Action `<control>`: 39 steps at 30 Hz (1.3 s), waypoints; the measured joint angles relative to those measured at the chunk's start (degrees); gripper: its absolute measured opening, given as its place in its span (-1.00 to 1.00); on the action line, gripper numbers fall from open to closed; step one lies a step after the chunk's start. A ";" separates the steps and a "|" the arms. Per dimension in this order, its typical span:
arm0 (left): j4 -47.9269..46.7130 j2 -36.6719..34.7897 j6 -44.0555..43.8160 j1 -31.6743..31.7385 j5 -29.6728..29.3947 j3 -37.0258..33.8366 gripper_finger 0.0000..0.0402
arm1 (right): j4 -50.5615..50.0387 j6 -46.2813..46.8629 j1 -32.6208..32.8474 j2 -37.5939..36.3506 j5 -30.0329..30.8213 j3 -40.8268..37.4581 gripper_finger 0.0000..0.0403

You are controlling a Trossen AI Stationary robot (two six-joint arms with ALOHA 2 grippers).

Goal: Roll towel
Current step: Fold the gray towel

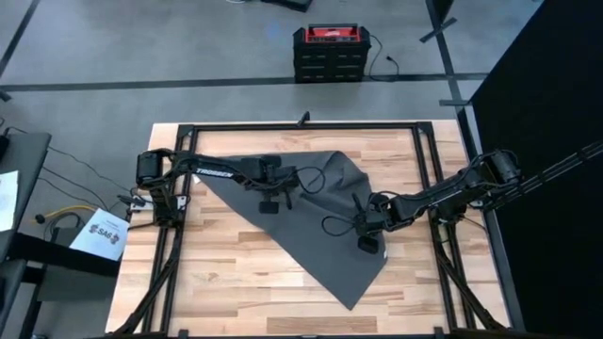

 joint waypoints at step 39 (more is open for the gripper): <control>25.03 -0.25 -7.07 2.35 12.86 -3.72 -0.96 | 1.63 0.46 1.20 0.15 -0.11 -0.08 -1.00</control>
